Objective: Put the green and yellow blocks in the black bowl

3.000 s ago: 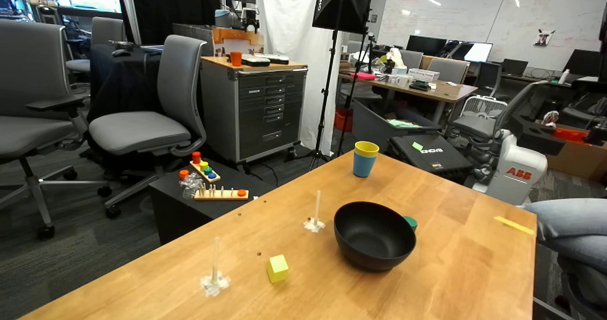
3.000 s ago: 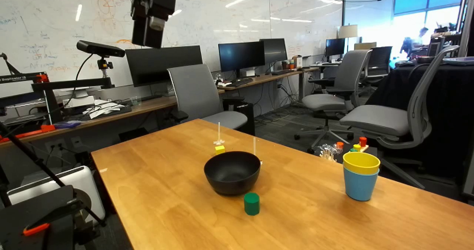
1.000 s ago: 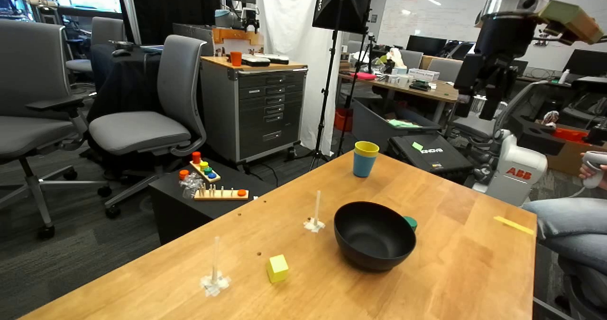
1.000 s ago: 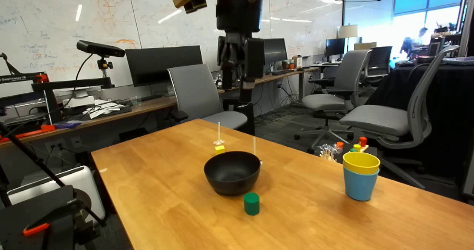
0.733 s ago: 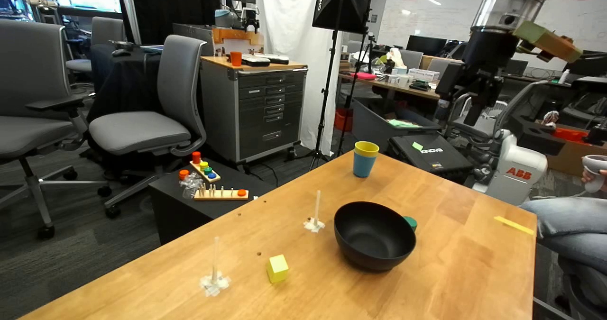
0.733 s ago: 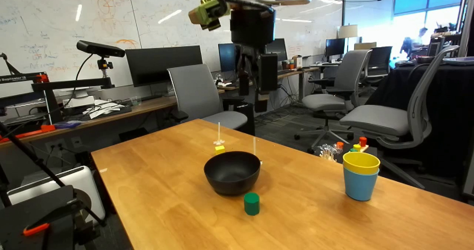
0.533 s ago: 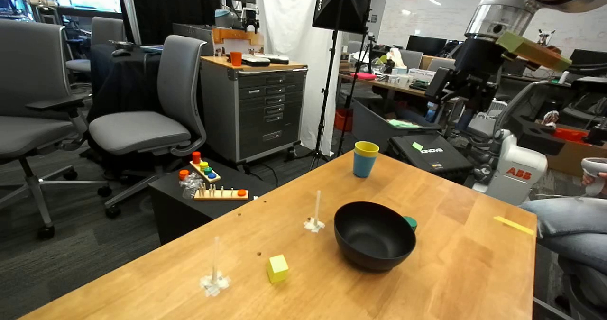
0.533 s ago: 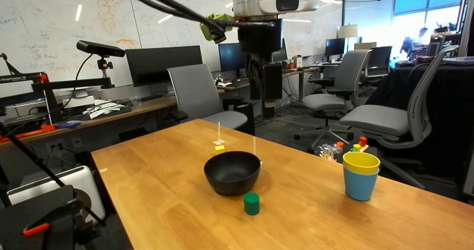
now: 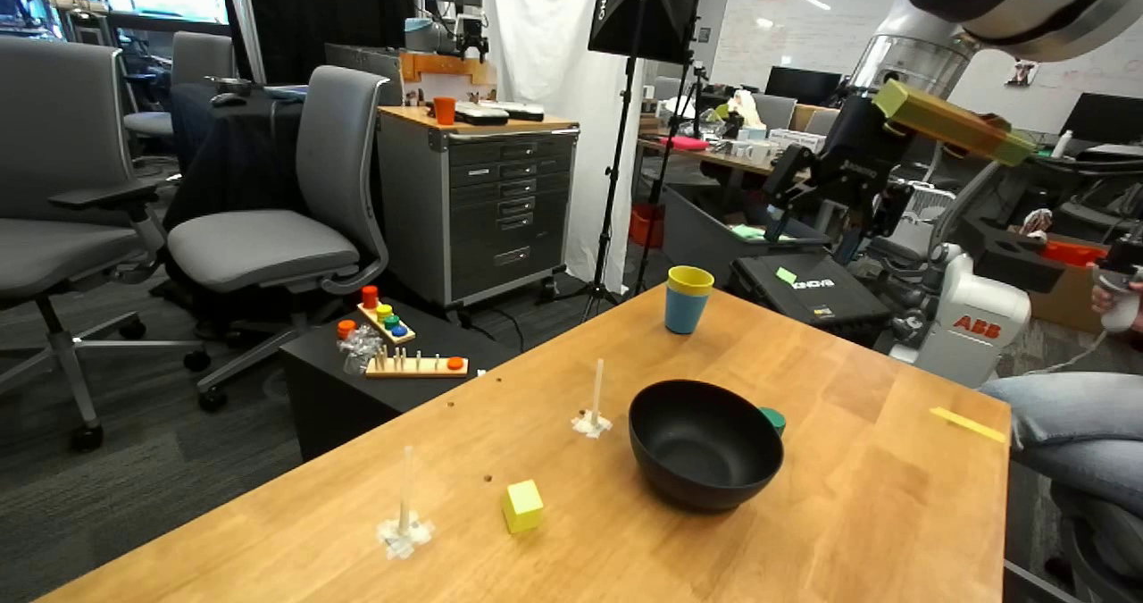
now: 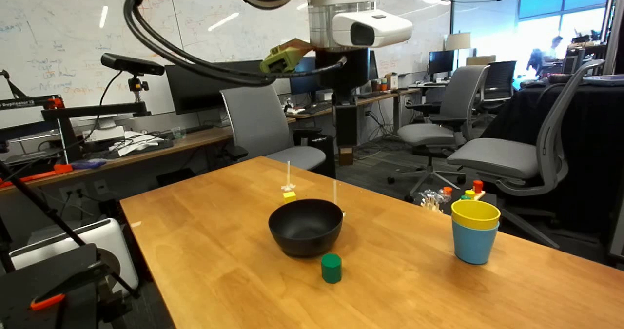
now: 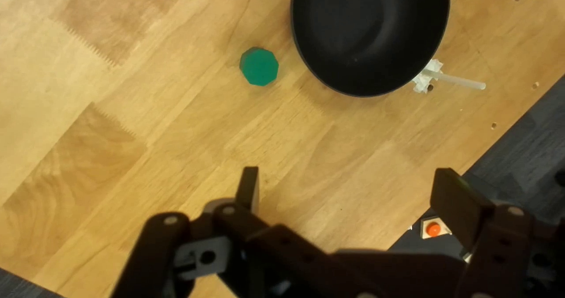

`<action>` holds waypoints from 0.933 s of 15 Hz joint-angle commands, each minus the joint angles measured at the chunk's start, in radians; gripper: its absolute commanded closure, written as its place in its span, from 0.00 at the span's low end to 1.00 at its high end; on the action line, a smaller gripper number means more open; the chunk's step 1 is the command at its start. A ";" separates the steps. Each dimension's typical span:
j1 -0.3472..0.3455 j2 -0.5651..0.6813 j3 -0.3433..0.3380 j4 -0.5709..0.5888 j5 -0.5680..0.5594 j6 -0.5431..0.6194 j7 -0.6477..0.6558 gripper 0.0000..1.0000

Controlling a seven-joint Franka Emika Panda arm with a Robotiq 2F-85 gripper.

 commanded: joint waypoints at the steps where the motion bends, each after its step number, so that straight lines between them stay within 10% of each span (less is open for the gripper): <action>1: 0.003 -0.002 0.005 0.004 0.000 -0.007 0.001 0.00; 7: 0.011 -0.014 0.014 0.010 0.000 -0.022 0.000 0.00; 14: 0.005 0.005 0.041 -0.068 0.303 0.170 0.101 0.00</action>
